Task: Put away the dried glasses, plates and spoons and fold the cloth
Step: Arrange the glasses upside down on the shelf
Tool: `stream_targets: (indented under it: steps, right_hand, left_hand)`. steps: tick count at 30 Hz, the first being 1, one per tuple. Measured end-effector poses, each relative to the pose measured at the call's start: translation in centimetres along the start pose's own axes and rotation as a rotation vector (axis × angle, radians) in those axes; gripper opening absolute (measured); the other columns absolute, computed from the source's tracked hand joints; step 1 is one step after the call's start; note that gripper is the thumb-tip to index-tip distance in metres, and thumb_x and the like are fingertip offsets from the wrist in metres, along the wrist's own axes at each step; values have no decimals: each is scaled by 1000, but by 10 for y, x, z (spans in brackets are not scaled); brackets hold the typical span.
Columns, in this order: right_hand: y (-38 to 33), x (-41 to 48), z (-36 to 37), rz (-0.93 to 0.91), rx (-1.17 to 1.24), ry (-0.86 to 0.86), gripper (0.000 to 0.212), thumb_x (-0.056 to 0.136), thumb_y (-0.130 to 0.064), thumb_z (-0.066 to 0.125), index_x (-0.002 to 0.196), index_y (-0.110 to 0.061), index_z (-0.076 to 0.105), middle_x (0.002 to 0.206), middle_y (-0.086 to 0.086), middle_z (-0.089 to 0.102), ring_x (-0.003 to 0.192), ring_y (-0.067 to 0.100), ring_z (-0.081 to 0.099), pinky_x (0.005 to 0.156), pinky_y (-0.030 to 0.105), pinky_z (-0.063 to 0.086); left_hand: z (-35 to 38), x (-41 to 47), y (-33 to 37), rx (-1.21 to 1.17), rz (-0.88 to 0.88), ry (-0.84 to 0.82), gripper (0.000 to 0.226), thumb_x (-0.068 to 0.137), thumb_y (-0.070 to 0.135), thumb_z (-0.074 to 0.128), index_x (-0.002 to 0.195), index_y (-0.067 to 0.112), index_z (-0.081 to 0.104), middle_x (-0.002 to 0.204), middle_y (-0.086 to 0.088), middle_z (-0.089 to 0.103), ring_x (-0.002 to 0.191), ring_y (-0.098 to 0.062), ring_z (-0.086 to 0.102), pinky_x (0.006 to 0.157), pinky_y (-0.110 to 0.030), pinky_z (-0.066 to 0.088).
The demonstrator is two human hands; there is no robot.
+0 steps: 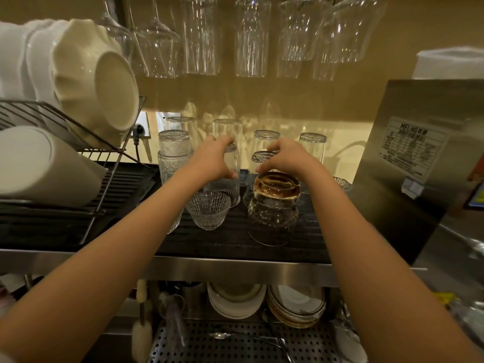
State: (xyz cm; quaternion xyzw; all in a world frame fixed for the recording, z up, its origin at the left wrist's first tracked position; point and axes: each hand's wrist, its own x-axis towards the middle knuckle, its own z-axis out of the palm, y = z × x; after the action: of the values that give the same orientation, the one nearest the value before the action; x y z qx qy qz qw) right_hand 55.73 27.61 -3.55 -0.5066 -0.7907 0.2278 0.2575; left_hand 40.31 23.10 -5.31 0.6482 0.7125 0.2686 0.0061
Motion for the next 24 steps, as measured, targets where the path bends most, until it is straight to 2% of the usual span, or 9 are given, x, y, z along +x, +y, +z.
stream_targets:
  steps: [3,6,8,14,17,19,22,24]
  right_hand:
    - [2,-2,1,-4,-3,7,64,74,-24,75,129,-4,47,127,13,53,112,26,51,86,33,43]
    - [2,-2,2,-5,1,11,64,77,-24,73,131,-4,45,130,14,51,116,28,50,91,35,44]
    - [2,-2,2,-14,8,22,60,79,-24,71,130,-3,47,130,14,52,116,28,50,87,32,42]
    - [7,-7,1,-25,58,112,51,84,-25,66,128,-5,50,129,13,53,116,26,51,84,30,40]
    - [12,-12,-5,-32,106,201,41,87,-24,60,124,-8,54,125,11,56,100,20,57,78,27,45]
    - [17,-16,-12,-35,92,250,33,88,-22,58,119,-10,58,120,10,60,87,15,55,73,25,44]
    - [28,-23,-22,-20,31,268,27,86,-17,59,112,-9,62,115,11,62,87,17,56,76,29,47]
    - [37,-28,-28,-5,-8,272,28,84,-15,60,112,-9,62,113,12,62,76,14,55,72,25,45]
  left_hand:
    - [1,-1,1,9,5,5,87,68,27,78,141,21,32,146,-12,31,130,-31,38,107,-43,32]
    - [1,-2,1,31,12,16,86,68,28,78,141,20,33,145,-13,33,128,-30,40,105,-42,35]
    - [0,-3,1,68,17,34,84,69,28,78,140,20,34,142,-14,36,128,-31,39,105,-41,35]
    - [-1,-6,12,52,99,154,48,82,22,66,127,15,51,132,-11,46,122,-25,43,97,-35,39]
    - [-2,-11,25,-20,169,198,30,86,24,61,115,15,60,127,-9,51,115,-23,48,93,-32,38]
    - [-2,-16,35,-126,205,189,22,88,24,58,107,16,64,120,-6,56,106,-19,52,86,-27,36]
    - [3,-24,52,-324,219,86,16,90,24,57,99,15,67,103,-2,64,95,-13,56,77,-21,39]
    - [10,-29,61,-342,228,32,19,90,26,56,101,15,67,98,0,64,94,-13,58,69,-16,40]
